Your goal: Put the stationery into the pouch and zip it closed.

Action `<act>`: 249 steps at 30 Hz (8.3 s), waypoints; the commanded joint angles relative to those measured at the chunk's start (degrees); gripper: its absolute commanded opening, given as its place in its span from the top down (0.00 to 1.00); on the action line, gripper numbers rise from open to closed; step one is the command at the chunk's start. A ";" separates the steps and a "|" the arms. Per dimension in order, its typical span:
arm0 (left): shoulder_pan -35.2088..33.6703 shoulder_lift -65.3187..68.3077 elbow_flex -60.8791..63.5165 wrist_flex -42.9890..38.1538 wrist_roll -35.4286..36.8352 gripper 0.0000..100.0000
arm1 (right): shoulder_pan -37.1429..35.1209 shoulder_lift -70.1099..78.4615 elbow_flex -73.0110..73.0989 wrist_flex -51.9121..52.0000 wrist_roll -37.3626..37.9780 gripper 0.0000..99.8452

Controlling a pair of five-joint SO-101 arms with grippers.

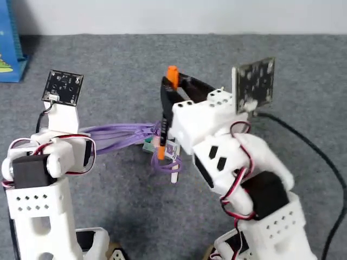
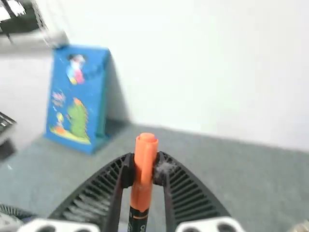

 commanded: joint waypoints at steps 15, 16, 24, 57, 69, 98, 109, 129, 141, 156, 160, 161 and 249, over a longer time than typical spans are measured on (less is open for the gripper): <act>0.18 0.62 -2.68 0.44 0.62 0.99 | -8.31 -5.85 21.10 -47.96 -0.09 0.99; 0.18 0.62 -2.68 0.44 0.62 0.99 | -8.57 -5.14 21.45 -49.01 -0.09 0.99; 0.09 0.53 -2.68 0.44 0.62 0.99 | -11.47 1.45 30.95 -60.88 6.15 0.99; 0.18 0.44 0.22 0.00 2.55 0.99 | 8.84 -16.13 29.01 -18.51 -5.89 0.86; 0.18 0.44 0.48 0.18 2.55 0.99 | 20.44 9.71 26.46 -16.31 -11.96 0.86; 0.18 0.35 3.56 -1.93 2.55 0.99 | 24.92 97.45 -59.43 6.55 -12.84 0.78; 0.18 0.35 3.65 -1.67 2.55 0.99 | 27.65 108.44 -68.84 6.90 -9.05 0.87; 0.09 0.35 3.65 -1.58 2.64 0.99 | 27.65 108.44 -113.14 54.37 -4.66 0.99; 0.09 0.35 3.56 -0.88 2.64 0.99 | 27.03 94.11 -112.70 58.77 -2.37 0.99; 0.09 0.35 3.56 -1.23 2.64 0.99 | 16.31 47.08 -67.25 58.42 -0.70 0.99; 0.09 0.35 3.56 -1.23 2.64 0.99 | 8.92 36.26 -61.10 57.89 -0.88 0.99; 0.09 0.35 3.56 -1.23 2.64 0.99 | 7.08 34.42 -60.48 57.27 -0.88 0.99; 0.18 0.35 3.65 -0.88 2.64 0.99 | -16.22 -8.40 48.70 -75.56 10.99 0.99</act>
